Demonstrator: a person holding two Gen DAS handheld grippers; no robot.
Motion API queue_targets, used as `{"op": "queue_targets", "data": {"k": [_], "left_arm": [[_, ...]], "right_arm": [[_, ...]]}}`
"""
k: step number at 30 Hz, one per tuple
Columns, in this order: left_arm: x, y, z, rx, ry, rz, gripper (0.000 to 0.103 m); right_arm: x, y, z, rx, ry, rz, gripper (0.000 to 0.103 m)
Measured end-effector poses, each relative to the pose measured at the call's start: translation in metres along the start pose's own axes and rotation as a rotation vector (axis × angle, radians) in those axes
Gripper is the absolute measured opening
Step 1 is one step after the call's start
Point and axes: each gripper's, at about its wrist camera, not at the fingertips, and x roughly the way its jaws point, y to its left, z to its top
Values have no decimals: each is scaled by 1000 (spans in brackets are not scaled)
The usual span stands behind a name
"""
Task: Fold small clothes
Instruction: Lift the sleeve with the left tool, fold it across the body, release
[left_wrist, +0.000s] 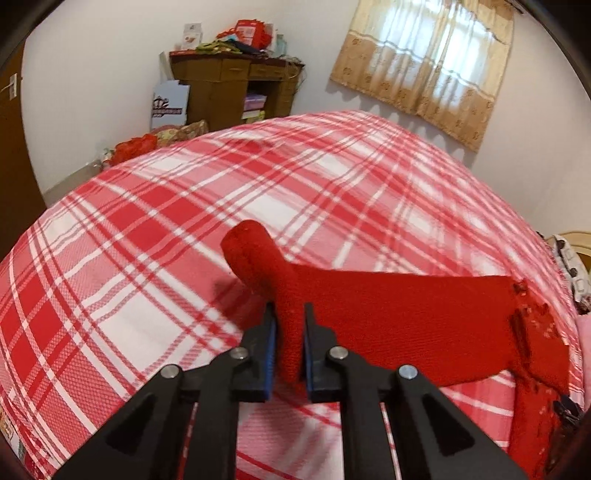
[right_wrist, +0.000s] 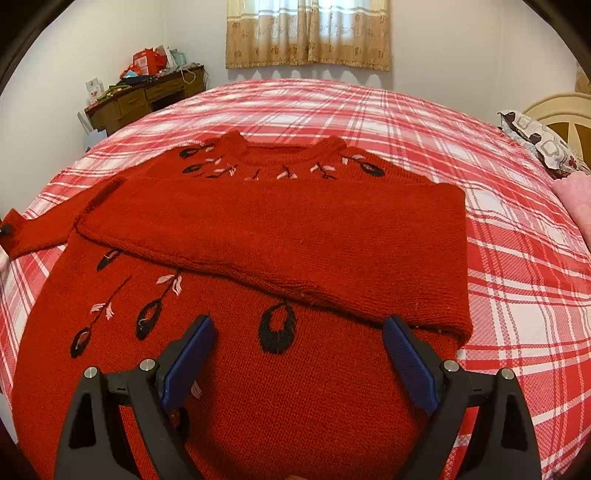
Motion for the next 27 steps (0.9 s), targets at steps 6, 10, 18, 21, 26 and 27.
{"op": "queue_targets", "data": {"k": [6,10,18,21,26,27], "left_arm": [[-24,-41,9,47,-19,-99,13],[-39,-72,16,81,-32,-168,12],[-55,-128,32,105,-34,-301,12],[-58,-148,38,113,-39,-330,12],[-63,-175,41,136,-46,-363,12],[-64,-180,42,140,-47,-368,12]], "right_arm": [[-21,-11,4,74,-86,57,93],[-30,-18,13,95,-64,62,93],[-59,-49,23,216,-46,53,93],[-68,-53,17,217,-108,32,93],[-75,-66,11,256,-211,6,93],[-75,-68,11,270,-215,9,93]]}}
